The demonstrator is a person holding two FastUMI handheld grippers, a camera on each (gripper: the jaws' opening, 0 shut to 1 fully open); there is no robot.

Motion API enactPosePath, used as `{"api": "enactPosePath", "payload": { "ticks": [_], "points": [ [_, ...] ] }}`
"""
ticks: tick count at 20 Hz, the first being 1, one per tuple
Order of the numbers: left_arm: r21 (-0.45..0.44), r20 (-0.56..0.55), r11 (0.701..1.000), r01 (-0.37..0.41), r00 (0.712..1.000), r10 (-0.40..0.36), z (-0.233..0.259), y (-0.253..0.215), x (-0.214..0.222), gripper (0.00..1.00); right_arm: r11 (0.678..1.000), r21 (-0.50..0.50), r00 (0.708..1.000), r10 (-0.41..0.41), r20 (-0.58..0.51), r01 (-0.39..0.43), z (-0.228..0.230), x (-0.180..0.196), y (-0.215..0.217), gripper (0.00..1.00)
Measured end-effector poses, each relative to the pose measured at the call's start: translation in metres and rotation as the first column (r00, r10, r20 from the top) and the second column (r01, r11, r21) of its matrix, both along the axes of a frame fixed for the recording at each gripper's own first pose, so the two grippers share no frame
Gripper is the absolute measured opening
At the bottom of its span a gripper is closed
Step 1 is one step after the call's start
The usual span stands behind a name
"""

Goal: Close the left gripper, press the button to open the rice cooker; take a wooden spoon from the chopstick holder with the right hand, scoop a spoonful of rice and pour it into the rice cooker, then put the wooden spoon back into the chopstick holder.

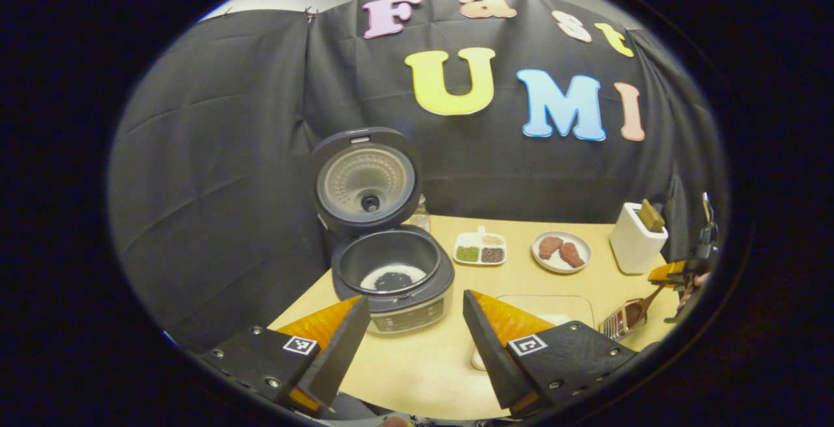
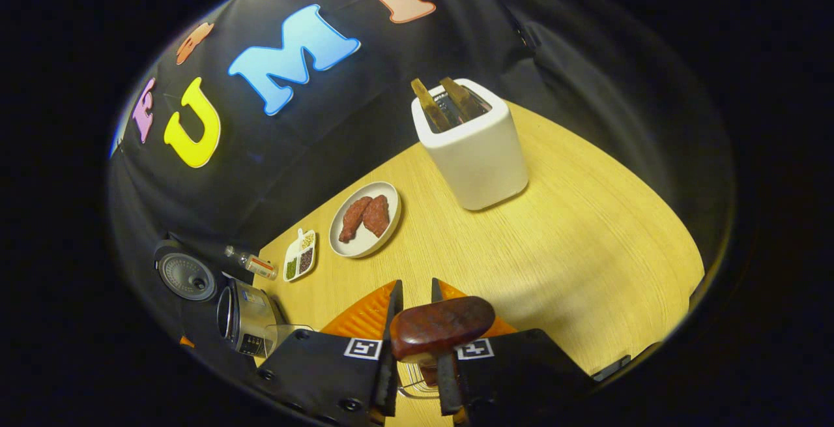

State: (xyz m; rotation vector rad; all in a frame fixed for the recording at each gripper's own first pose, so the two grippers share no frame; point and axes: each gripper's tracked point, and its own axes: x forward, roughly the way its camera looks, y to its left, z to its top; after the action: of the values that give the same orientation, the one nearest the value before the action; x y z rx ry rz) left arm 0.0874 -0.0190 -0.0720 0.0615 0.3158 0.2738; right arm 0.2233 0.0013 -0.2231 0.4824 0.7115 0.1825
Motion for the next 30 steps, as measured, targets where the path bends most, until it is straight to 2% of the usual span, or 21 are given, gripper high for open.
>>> {"api": "enactPosePath", "payload": {
  "ticks": [1, 3, 4, 5, 6, 8, 11, 12, 14, 18, 19, 24, 26, 27, 30],
  "points": [
    [-0.006, 0.004, 0.999, 0.046, 0.999, -0.046, -0.001, -0.005, 0.007, 0.87, 1.000, -0.017, 1.000, -0.018, 0.026, 0.018, 0.008, -0.003, -0.002, 0.25],
    [-0.002, 0.007, 0.993, 0.116, 0.993, -0.116, -0.004, -0.005, 0.011, 0.90, 0.997, -0.040, 0.995, -0.064, 0.072, 0.067, 0.028, -0.015, -0.007, 0.25],
    [0.009, 0.010, 0.989, 0.146, 0.989, -0.146, -0.004, -0.004, 0.014, 0.87, 0.994, -0.051, 0.991, -0.091, 0.098, 0.096, 0.039, -0.020, -0.012, 0.25],
    [0.024, 0.008, 0.985, 0.171, 0.985, -0.171, -0.004, 0.000, 0.018, 0.90, 0.990, -0.062, 0.986, -0.116, 0.119, 0.124, 0.048, -0.026, -0.017, 0.24],
    [0.038, 0.009, 0.980, 0.196, 0.981, -0.196, -0.004, 0.004, 0.020, 0.87, 0.986, -0.066, 0.980, -0.144, 0.137, 0.155, 0.057, -0.033, -0.022, 0.25],
    [0.050, 0.025, 0.966, 0.252, 0.967, -0.254, -0.001, 0.010, 0.023, 0.87, 0.973, -0.072, 0.965, -0.206, 0.164, 0.220, 0.073, -0.051, -0.033, 0.25],
    [0.047, 0.030, 0.951, 0.306, 0.951, -0.307, -0.005, 0.022, 0.025, 0.90, 0.958, -0.047, 0.944, -0.271, 0.190, 0.284, 0.090, -0.074, -0.035, 0.25],
    [0.038, 0.038, 0.947, 0.319, 0.946, -0.321, -0.005, 0.025, 0.026, 0.87, 0.953, -0.034, 0.937, -0.289, 0.198, 0.302, 0.095, -0.081, -0.033, 0.25],
    [0.020, 0.049, 0.939, 0.343, 0.938, -0.343, -0.008, 0.032, 0.025, 0.87, 0.948, 0.002, 0.927, -0.310, 0.210, 0.317, 0.108, -0.093, -0.022, 0.25],
    [-0.009, 0.058, 0.930, 0.367, 0.929, -0.365, -0.021, 0.052, 0.021, 0.87, 0.954, 0.017, 0.920, -0.294, 0.260, 0.300, 0.134, -0.107, 0.003, 0.25],
    [-0.018, 0.058, 0.931, 0.364, 0.930, -0.363, -0.024, 0.058, 0.019, 0.90, 0.957, 0.015, 0.921, -0.283, 0.268, 0.290, 0.139, -0.108, 0.012, 0.25],
    [-0.045, 0.072, 0.939, 0.340, 0.939, -0.337, -0.027, 0.095, 0.005, 0.90, 0.976, 0.068, 0.932, -0.220, 0.289, 0.209, 0.156, -0.105, 0.075, 0.25],
    [-0.059, 0.082, 0.936, 0.346, 0.936, -0.341, -0.028, 0.105, -0.004, 0.90, 0.987, 0.057, 0.938, -0.163, 0.307, 0.153, 0.158, -0.101, 0.105, 0.25],
    [-0.065, 0.091, 0.934, 0.351, 0.934, -0.345, -0.027, 0.109, -0.008, 0.87, 0.992, 0.040, 0.943, -0.130, 0.307, 0.124, 0.155, -0.100, 0.119, 0.25],
    [-0.064, 0.103, 0.933, 0.354, 0.932, -0.347, -0.026, 0.122, -0.017, 0.90, 0.999, -0.007, 0.955, -0.037, 0.294, 0.040, 0.134, -0.094, 0.163, 0.25]
  ]
}}
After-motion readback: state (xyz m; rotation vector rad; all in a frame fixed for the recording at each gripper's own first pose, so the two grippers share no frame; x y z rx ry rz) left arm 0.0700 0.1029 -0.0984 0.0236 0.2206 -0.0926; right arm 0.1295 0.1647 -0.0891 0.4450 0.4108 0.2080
